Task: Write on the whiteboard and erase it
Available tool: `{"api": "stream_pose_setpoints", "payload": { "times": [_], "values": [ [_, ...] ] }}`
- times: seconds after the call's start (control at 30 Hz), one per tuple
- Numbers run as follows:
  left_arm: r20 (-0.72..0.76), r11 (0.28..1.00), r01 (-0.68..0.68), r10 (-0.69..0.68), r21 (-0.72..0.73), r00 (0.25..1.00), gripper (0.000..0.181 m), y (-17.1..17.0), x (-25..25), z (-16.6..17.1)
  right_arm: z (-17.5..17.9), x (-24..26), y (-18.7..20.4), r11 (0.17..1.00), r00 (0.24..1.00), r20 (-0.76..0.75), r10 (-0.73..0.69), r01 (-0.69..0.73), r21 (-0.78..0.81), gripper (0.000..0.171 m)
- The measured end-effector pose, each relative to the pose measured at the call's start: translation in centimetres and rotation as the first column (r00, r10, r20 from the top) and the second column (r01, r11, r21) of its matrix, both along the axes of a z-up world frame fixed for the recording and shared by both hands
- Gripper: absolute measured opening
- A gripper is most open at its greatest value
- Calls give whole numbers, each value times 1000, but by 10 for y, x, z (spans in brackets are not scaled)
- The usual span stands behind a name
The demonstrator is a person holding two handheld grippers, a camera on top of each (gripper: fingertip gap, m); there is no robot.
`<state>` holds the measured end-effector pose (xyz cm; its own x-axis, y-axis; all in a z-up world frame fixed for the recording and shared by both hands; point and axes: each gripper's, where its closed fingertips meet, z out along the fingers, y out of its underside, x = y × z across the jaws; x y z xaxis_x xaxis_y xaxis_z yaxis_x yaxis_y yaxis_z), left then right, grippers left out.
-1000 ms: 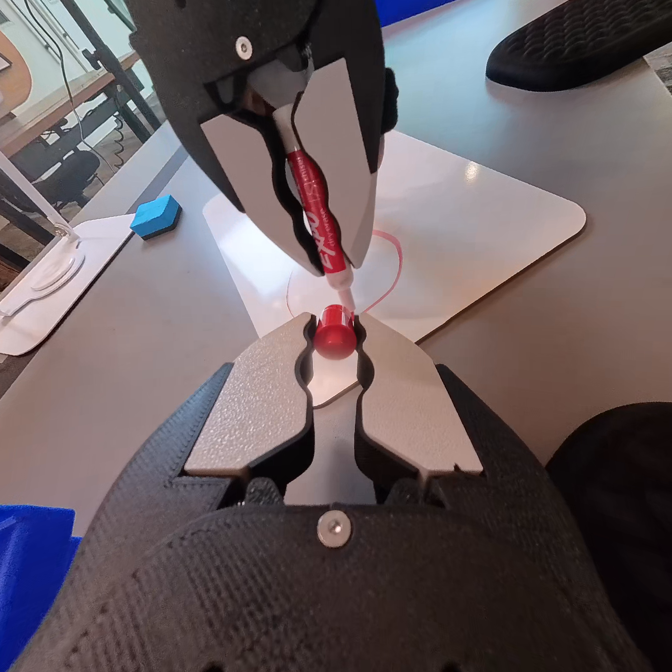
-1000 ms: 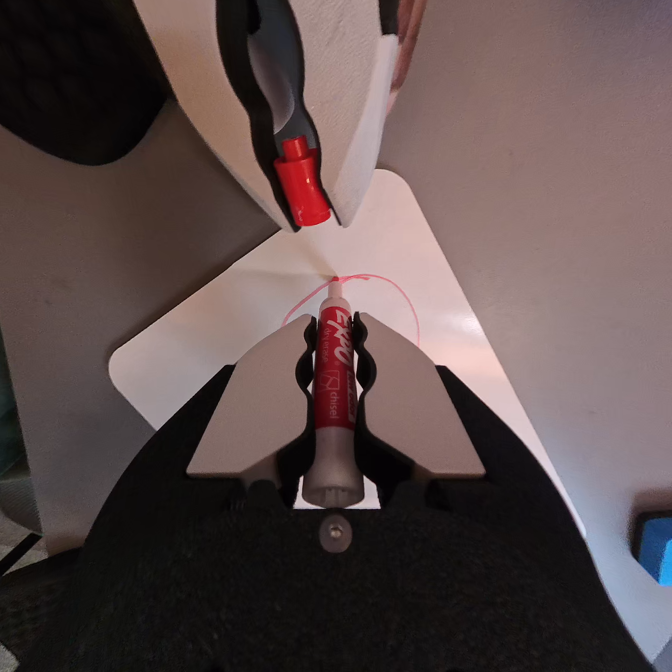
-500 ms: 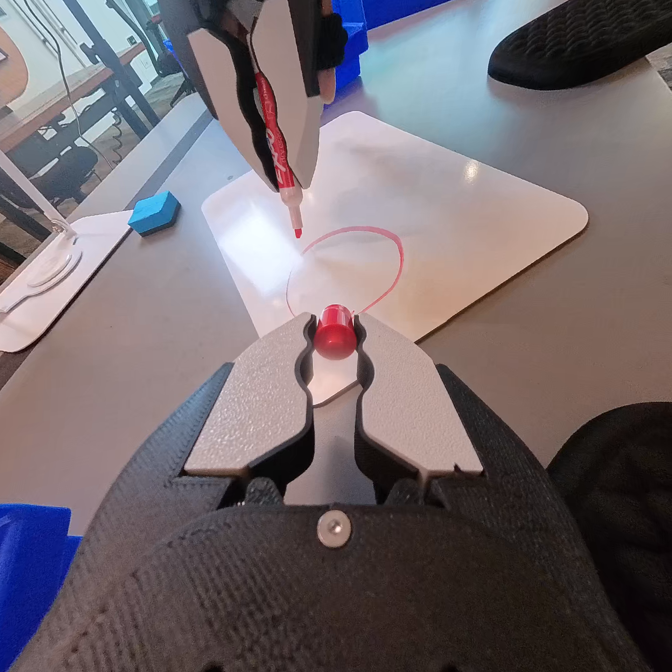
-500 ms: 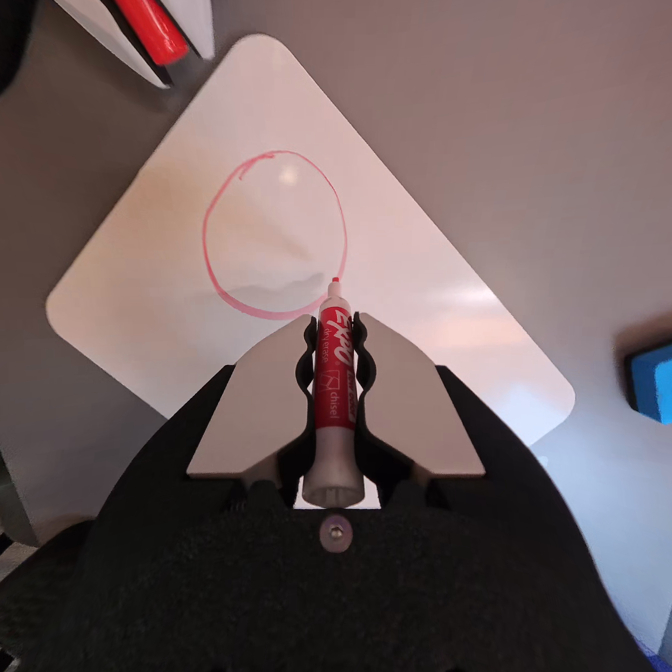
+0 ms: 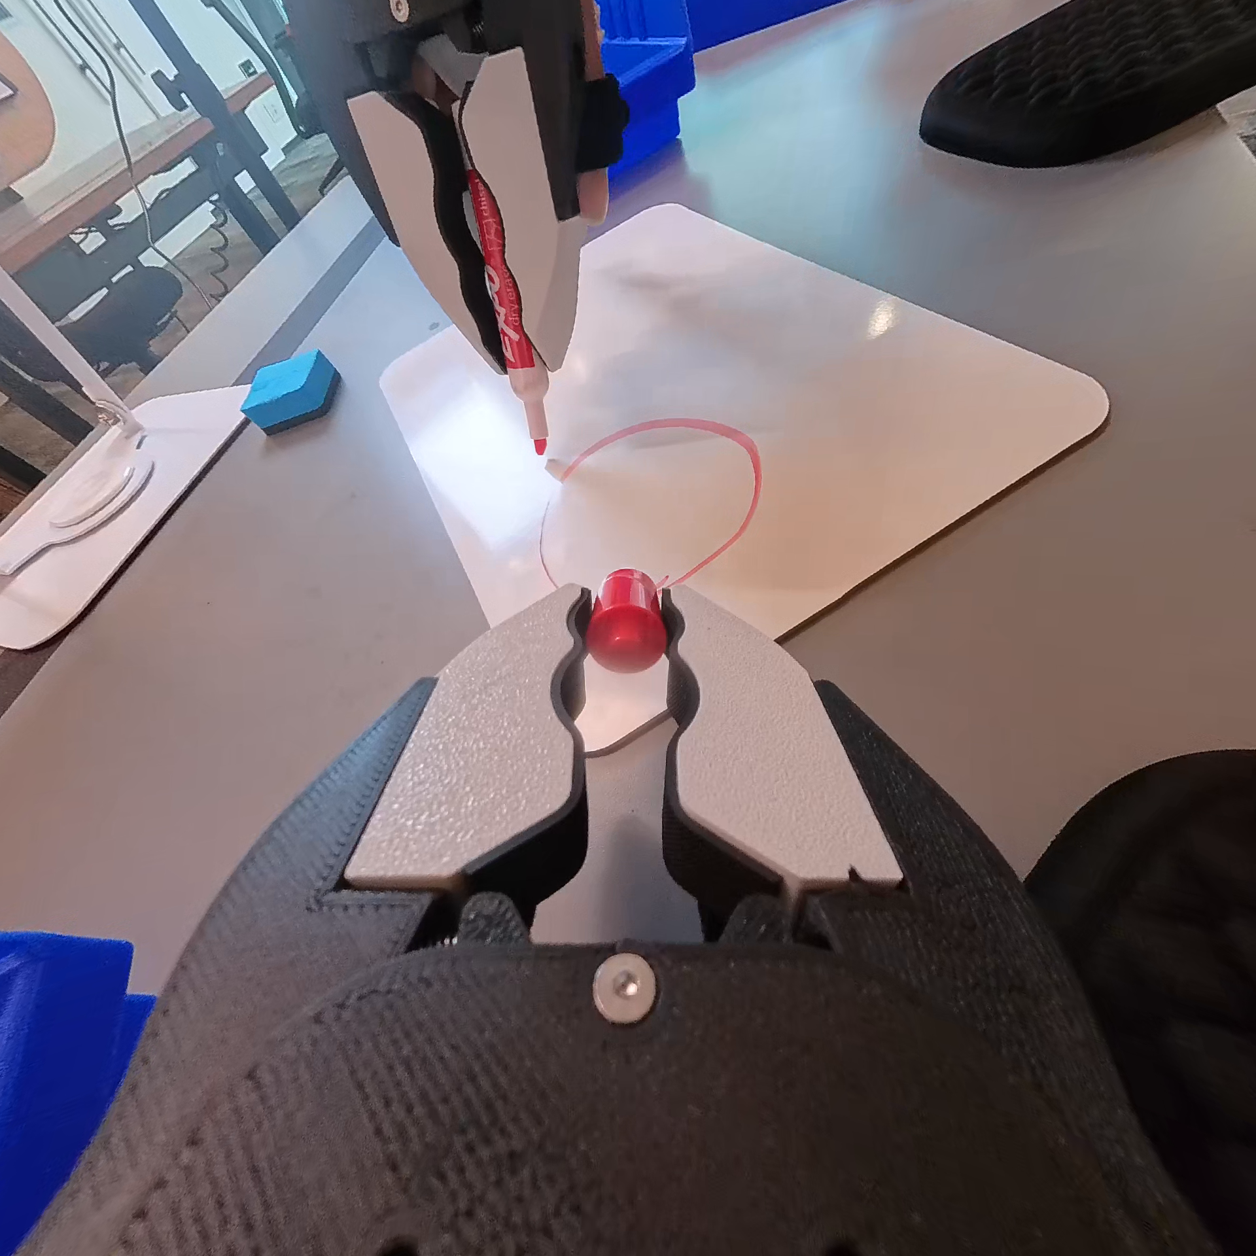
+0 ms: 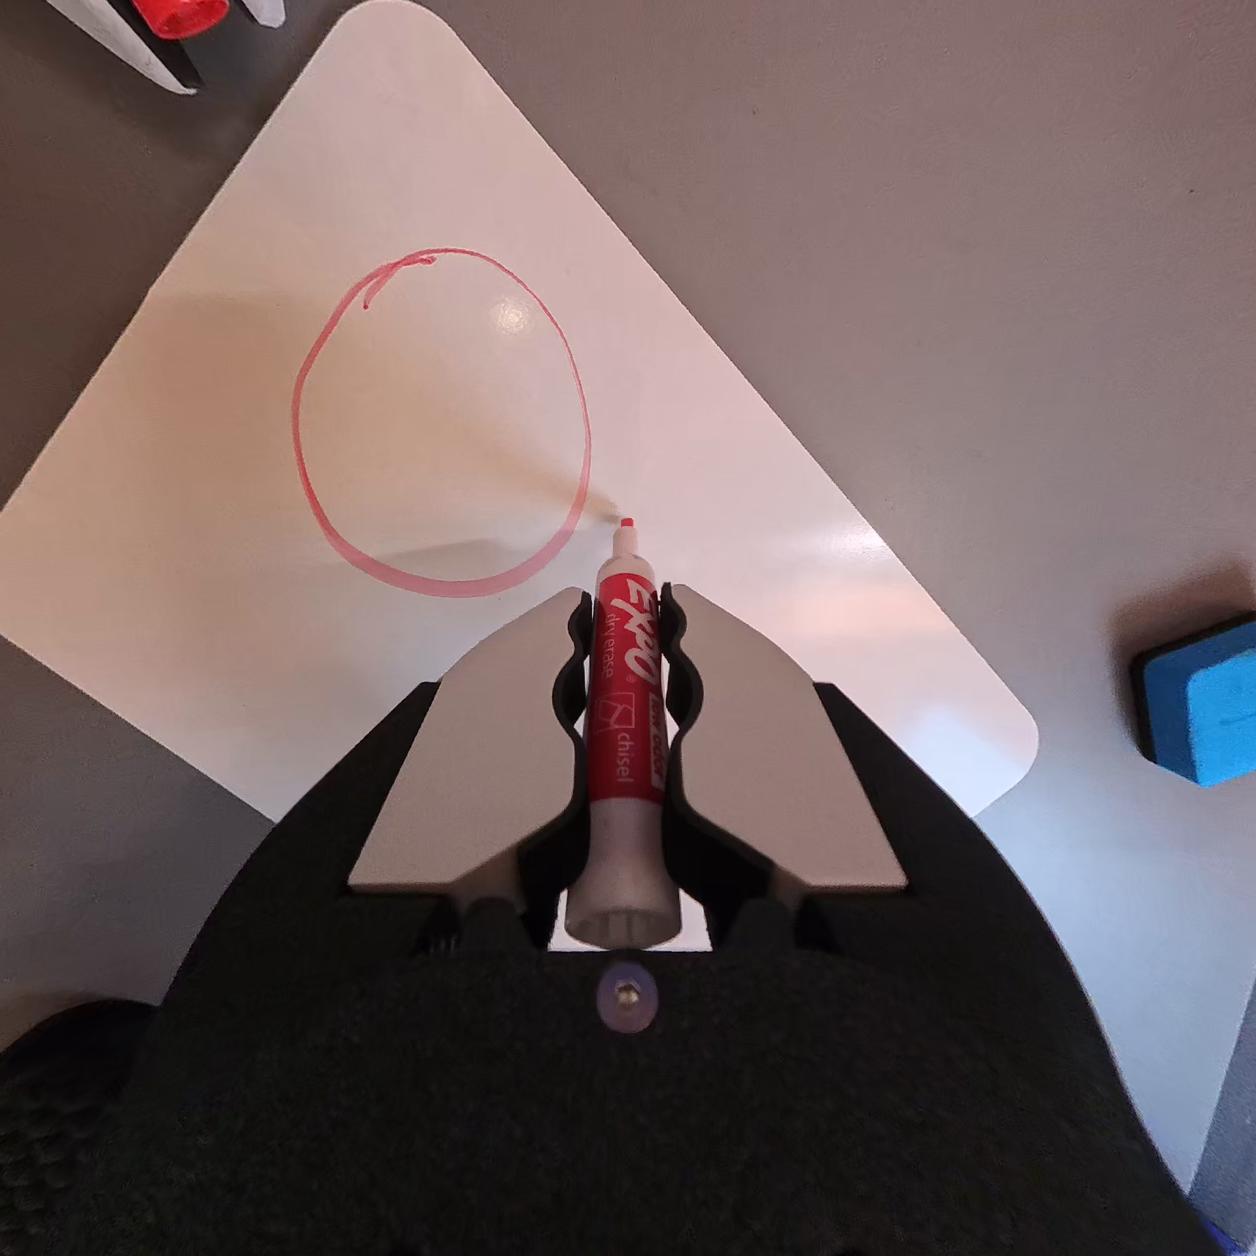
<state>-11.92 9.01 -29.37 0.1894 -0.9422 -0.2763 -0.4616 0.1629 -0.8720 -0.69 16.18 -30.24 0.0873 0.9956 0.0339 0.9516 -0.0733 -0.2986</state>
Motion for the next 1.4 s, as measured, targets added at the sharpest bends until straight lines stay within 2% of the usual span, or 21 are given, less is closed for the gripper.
{"api": "stream_pose_setpoints", "payload": {
  "times": [1.4],
  "values": [
    [4, 1000, -4, 4, -6, 1000, 20, 1, -2, 0, 0, 1, 10, 1000, 1000, 4, -13, 13, 4, 19]
  ]
}}
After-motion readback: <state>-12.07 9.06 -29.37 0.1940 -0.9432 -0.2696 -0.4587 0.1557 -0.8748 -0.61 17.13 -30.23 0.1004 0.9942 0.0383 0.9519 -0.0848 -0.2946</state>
